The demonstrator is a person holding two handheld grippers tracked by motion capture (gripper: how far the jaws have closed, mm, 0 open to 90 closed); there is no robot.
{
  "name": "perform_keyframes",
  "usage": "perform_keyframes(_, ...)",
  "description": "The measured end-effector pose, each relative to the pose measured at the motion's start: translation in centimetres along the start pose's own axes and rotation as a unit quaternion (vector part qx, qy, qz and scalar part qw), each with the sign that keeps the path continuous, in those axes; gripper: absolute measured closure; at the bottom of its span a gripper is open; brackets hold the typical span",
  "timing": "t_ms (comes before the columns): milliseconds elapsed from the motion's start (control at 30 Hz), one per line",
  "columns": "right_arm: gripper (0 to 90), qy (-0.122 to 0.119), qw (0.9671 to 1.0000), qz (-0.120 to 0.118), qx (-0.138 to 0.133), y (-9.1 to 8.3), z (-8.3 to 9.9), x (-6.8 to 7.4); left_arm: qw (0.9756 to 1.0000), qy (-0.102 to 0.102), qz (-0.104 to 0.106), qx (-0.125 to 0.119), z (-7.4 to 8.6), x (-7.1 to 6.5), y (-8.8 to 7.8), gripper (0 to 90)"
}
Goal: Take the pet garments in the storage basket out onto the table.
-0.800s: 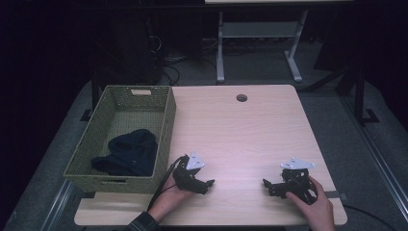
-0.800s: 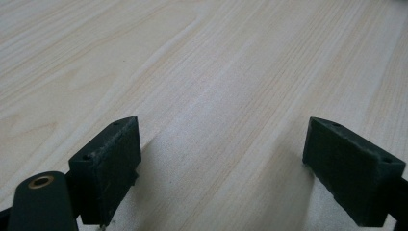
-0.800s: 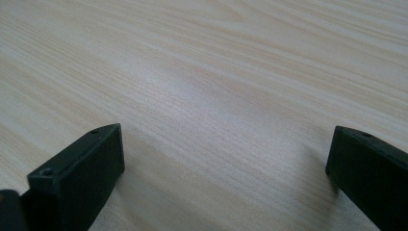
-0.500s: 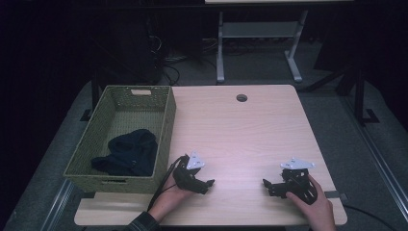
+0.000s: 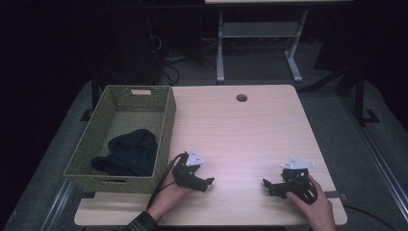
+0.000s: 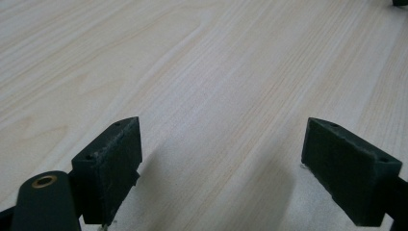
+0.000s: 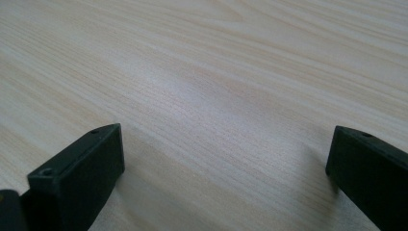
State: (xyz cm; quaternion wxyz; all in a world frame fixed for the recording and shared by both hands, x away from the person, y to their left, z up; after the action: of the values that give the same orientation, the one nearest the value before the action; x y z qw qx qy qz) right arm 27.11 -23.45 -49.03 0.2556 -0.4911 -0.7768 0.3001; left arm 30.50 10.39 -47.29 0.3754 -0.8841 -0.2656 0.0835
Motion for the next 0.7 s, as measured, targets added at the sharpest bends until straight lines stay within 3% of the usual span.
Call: perform_keyframes(700, 0.0, -0.002, 1.0, 0.0, 0.0, -0.01, 0.0, -0.03, 0.9999, -0.002, -0.002, -0.012, -1.02, 0.15, -0.97, 13.8)
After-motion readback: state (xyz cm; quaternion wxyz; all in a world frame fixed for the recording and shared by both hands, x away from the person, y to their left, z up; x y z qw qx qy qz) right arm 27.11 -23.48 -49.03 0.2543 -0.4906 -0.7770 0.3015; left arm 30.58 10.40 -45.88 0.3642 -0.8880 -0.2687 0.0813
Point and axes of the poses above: each handheld gripper's, and its own axes: y roughly forward along the jaws, z roughly out of its underside, x roughly to its left, the point moved 1 cm from there along y, roughly forward along the jaws, and after that the axes turned 6 degrees about y, right-handed, at the moved point
